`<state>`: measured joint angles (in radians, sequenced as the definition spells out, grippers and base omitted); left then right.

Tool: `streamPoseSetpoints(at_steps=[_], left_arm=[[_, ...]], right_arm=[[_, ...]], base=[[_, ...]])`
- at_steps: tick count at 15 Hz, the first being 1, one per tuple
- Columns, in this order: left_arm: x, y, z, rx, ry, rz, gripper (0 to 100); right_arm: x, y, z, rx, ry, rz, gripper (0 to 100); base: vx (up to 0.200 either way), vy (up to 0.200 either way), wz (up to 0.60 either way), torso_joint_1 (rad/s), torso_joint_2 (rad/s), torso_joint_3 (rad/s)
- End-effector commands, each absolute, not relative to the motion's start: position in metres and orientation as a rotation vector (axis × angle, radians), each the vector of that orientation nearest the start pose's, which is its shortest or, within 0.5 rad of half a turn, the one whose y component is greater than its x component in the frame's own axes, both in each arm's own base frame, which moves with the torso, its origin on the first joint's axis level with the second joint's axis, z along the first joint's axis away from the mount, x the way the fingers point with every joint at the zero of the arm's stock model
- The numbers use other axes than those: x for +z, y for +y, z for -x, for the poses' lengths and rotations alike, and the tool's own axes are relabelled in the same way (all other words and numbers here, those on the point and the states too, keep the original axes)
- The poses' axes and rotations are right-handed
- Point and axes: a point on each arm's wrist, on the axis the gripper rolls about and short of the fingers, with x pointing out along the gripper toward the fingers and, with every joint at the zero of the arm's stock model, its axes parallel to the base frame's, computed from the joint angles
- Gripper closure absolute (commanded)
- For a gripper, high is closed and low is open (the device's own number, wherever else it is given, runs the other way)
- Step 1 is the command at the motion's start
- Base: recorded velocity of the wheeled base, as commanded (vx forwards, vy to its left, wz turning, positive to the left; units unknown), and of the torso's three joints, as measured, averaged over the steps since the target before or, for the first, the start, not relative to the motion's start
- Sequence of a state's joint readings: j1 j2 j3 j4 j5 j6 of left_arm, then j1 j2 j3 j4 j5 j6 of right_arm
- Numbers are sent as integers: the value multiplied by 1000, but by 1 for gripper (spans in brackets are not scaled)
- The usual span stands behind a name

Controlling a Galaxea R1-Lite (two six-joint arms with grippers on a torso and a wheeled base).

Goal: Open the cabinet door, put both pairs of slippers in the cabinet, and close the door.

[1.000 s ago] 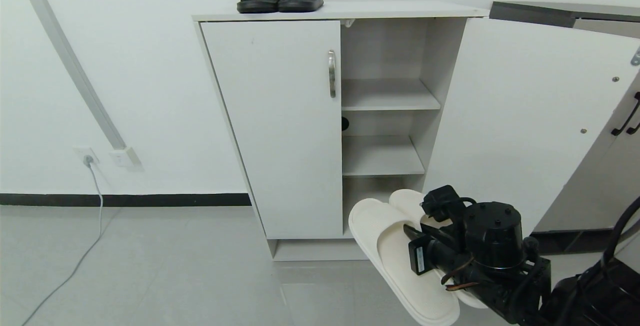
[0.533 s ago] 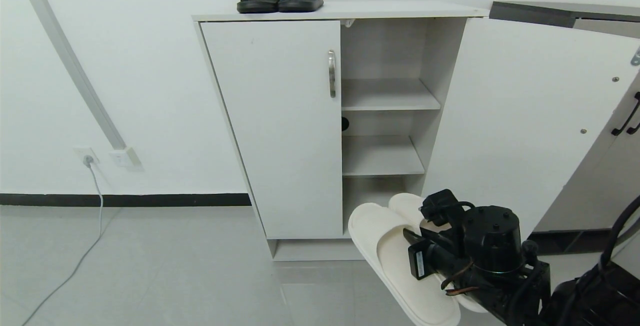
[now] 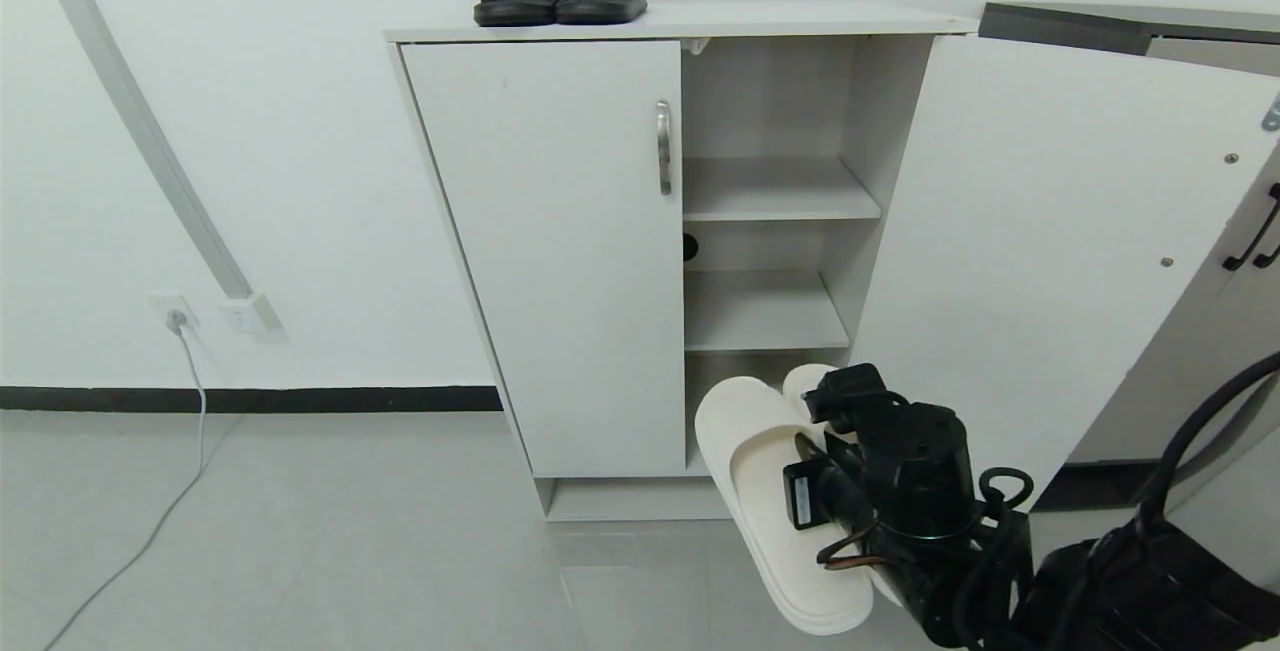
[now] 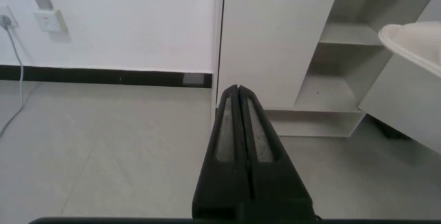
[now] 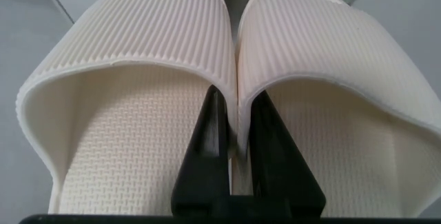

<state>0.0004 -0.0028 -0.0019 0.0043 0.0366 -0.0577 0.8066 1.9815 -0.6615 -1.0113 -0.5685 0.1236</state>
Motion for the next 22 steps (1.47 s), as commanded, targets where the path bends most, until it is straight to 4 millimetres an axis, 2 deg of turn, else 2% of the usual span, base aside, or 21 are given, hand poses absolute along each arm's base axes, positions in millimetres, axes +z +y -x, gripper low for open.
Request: streamPoseSetpoints(at_steps=[1, 3, 4, 6, 12, 18, 22], left_arm=[[76, 1, 23, 37, 2, 58, 100], [76, 1, 23, 38, 2, 58, 100], [76, 1, 23, 38, 0, 58, 100], [76, 1, 23, 38, 0, 60, 100], [76, 1, 23, 38, 0, 64, 100], [76, 1, 23, 38, 0, 66, 100], [76, 1, 23, 38, 0, 66, 100]], right_arm=[[99, 259, -241, 163, 250, 43, 100], [102, 278, -253, 42, 251, 1, 100], [103, 279, -254, 40, 254, -7, 100], [102, 278, -256, 27, 262, -6, 100], [97, 277, -259, 17, 269, 2, 100], [84, 278, -273, 0, 284, 11, 100], [80, 281, -280, 87, 305, -14, 100]], base=[[0, 0, 0, 0, 0, 0], [0, 0, 0, 0, 0, 0], [0, 0, 0, 0, 0, 0], [0, 0, 0, 0, 0, 0], [0, -200, 0, 4, 4, 5], [0, 0, 0, 0, 0, 0], [0, 0, 0, 0, 0, 0]])
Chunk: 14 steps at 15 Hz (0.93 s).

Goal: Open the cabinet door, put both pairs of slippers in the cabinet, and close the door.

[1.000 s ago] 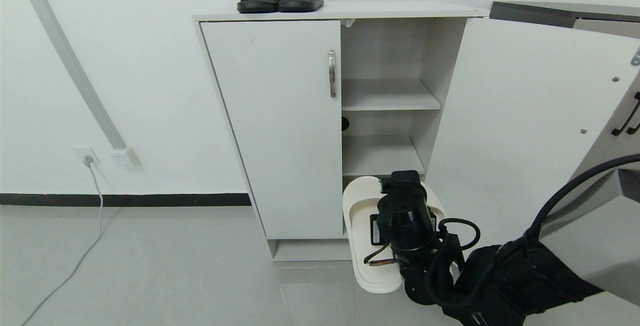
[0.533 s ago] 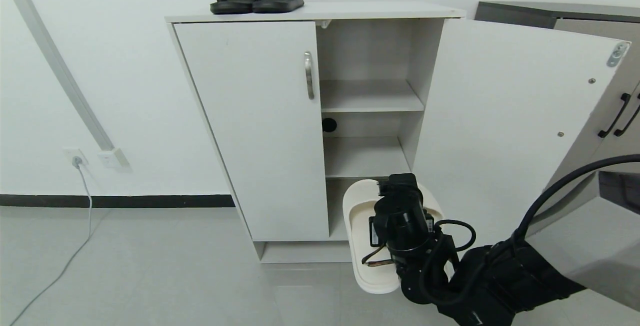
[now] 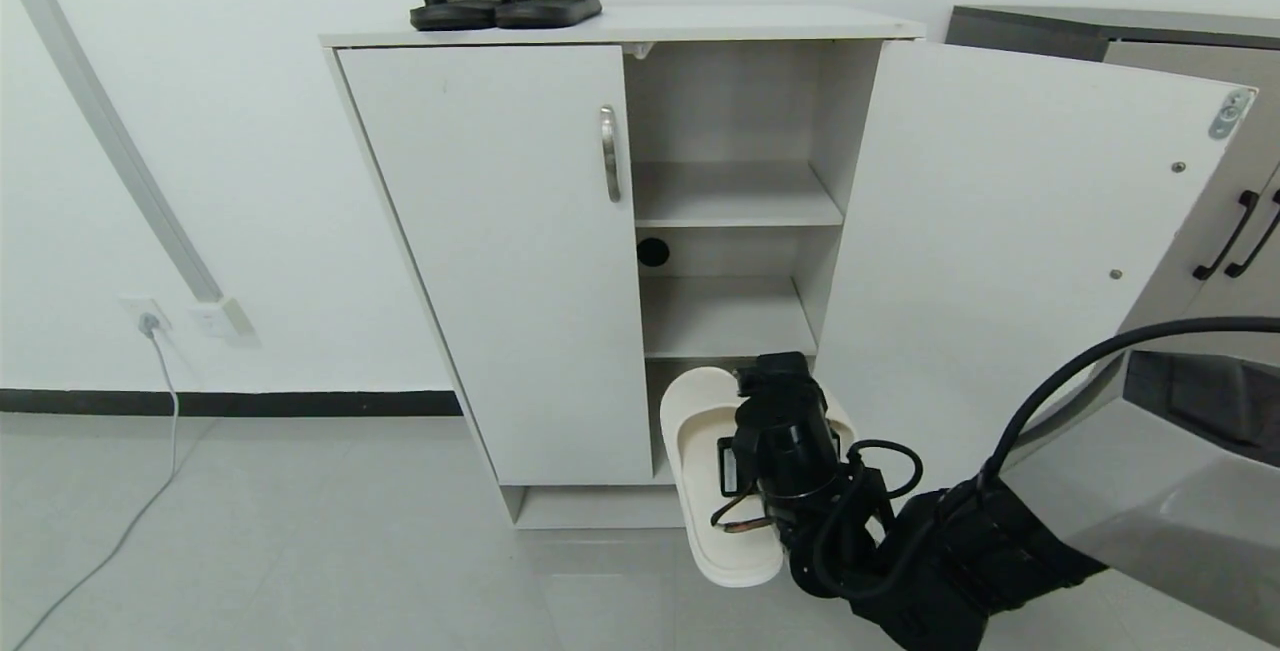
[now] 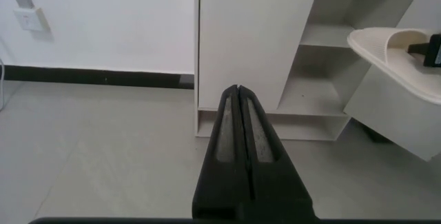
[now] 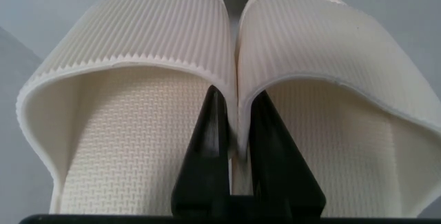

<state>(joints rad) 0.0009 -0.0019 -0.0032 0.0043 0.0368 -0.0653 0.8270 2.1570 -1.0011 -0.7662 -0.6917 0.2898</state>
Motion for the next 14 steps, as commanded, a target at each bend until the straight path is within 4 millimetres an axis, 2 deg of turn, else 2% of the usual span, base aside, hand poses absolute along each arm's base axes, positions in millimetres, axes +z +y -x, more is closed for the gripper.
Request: streamPoseSetpoints(at_steps=[1, 3, 10, 14], left_arm=[[76, 1, 23, 40, 0, 66, 100], [76, 1, 23, 38, 0, 67, 100], [76, 1, 23, 37, 0, 66, 100], [76, 1, 23, 35, 0, 64, 100]], right_arm=[[78, 281, -284, 92, 301, -21, 100], [75, 281, -291, 85, 282, -28, 100], [69, 284, -293, 83, 287, -14, 100], [61, 288, -299, 83, 279, 3, 100]], base=[[0, 0, 0, 0, 0, 0], [0, 0, 0, 0, 0, 0], [0, 0, 0, 0, 0, 0], [0, 0, 0, 5, 1, -150]])
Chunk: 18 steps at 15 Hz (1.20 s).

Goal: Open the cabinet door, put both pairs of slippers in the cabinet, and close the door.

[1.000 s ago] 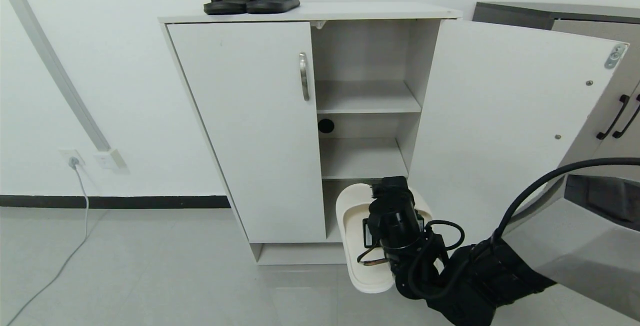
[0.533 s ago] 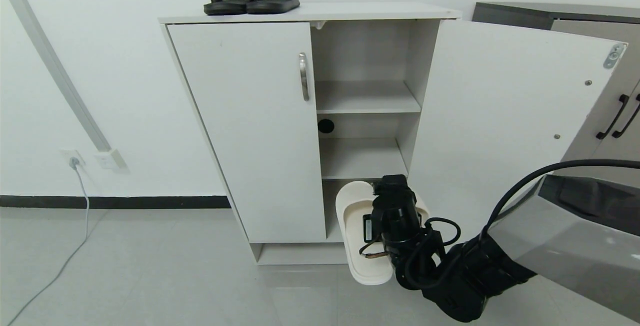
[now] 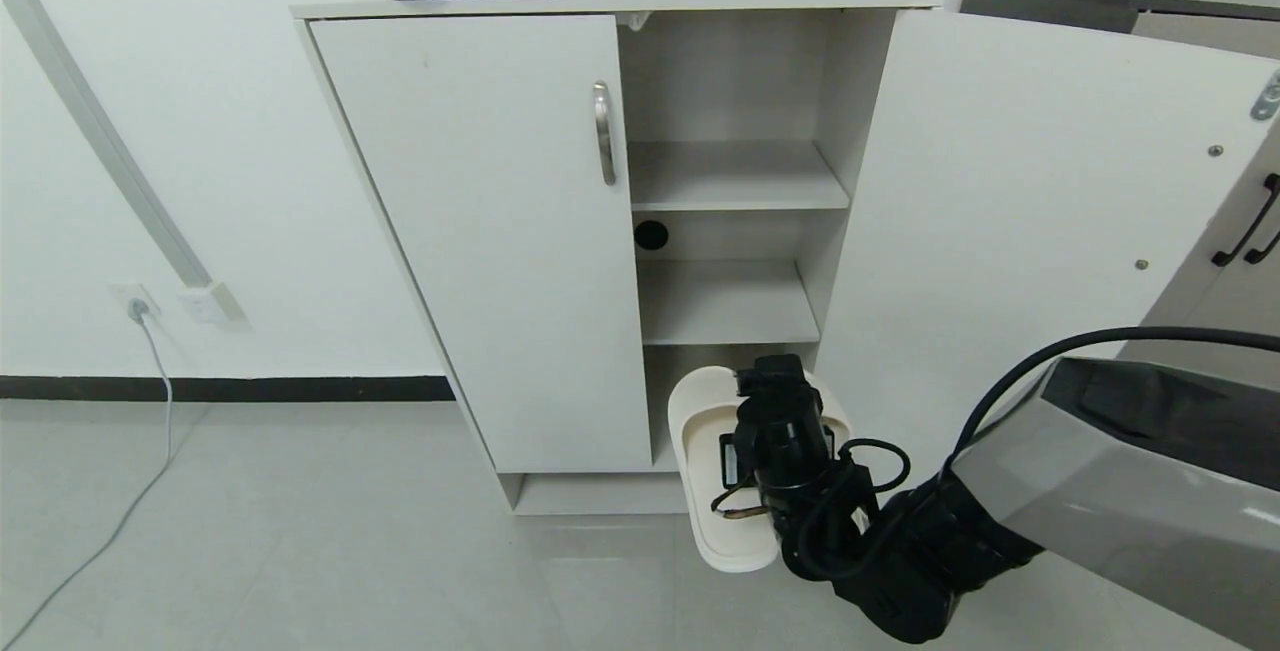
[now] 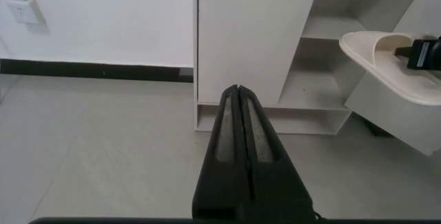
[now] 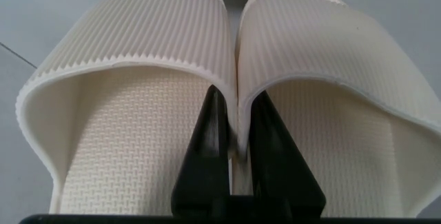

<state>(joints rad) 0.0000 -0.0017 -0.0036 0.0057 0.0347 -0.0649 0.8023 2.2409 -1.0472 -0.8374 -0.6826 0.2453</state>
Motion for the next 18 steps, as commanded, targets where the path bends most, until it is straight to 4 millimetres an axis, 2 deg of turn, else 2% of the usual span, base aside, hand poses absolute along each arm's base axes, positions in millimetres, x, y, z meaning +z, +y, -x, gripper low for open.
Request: streamPoseSetpoints(at_steps=[1, 6, 10, 14, 18], left_arm=[[76, 1, 23, 35, 2, 66, 100], [76, 1, 23, 37, 0, 63, 100], [76, 1, 23, 35, 0, 64, 100], [76, 1, 23, 37, 0, 63, 100], [76, 1, 23, 37, 0, 66, 100]], right_arm=[[58, 289, -302, 81, 269, 0, 100], [52, 286, -317, 70, 205, -3, 100], [53, 289, -319, 77, 117, 4, 100], [56, 284, -324, 58, -120, 61, 100], [57, 280, -329, 44, -121, 58, 100]], base=[[0, 0, 0, -2, 2, -188], [0, 0, 0, 5, 0, -194], [0, 0, 0, 7, 2, -182], [0, 0, 0, 2, -1, -18], [0, 0, 0, 0, 0, 0]])
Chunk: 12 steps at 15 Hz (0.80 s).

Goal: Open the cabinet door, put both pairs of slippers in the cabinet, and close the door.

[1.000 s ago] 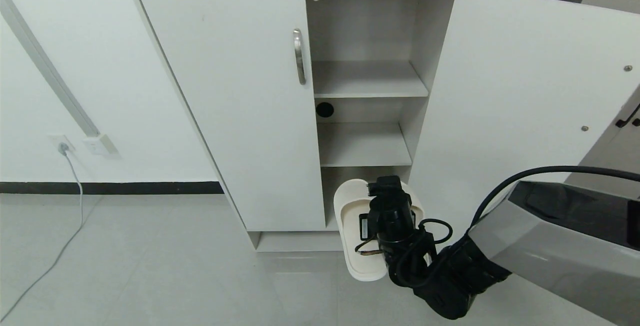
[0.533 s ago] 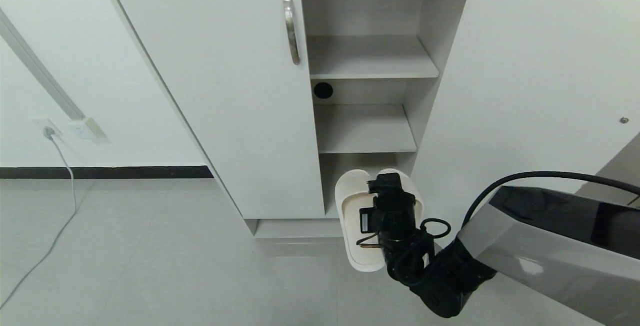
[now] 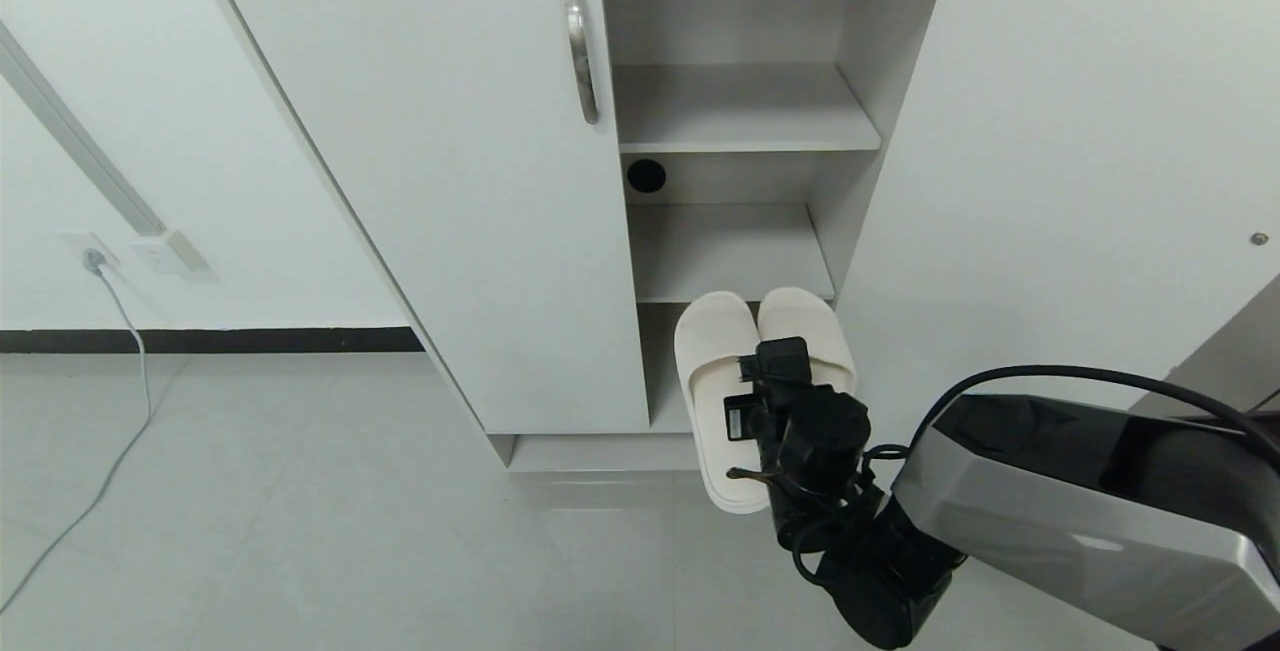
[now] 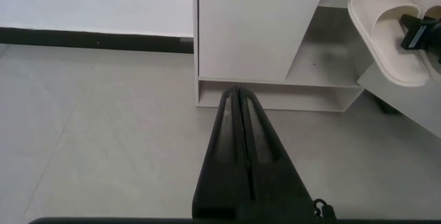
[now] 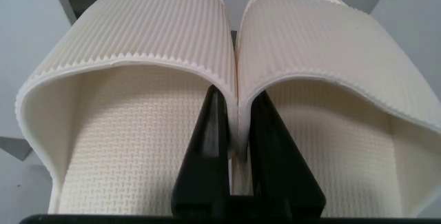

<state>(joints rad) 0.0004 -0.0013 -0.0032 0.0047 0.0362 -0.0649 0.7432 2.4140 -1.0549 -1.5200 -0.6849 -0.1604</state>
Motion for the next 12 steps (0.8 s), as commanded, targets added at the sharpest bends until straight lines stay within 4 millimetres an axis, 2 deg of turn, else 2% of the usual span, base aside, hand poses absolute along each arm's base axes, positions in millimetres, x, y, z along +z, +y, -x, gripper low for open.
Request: streamPoseSetpoints(at_steps=[1, 6, 12], left_arm=[[76, 1, 23, 35, 0, 66, 100], [76, 1, 23, 35, 0, 66, 100], [76, 1, 23, 35, 0, 64, 100]], right_arm=[[57, 279, -330, 41, -120, 58, 100], [57, 277, -332, 35, -116, 61, 100], [58, 276, -334, 29, -120, 60, 100]], base=[[0, 0, 0, 0, 0, 0], [0, 0, 0, 0, 0, 0], [200, 0, 0, 2, 2, 2]])
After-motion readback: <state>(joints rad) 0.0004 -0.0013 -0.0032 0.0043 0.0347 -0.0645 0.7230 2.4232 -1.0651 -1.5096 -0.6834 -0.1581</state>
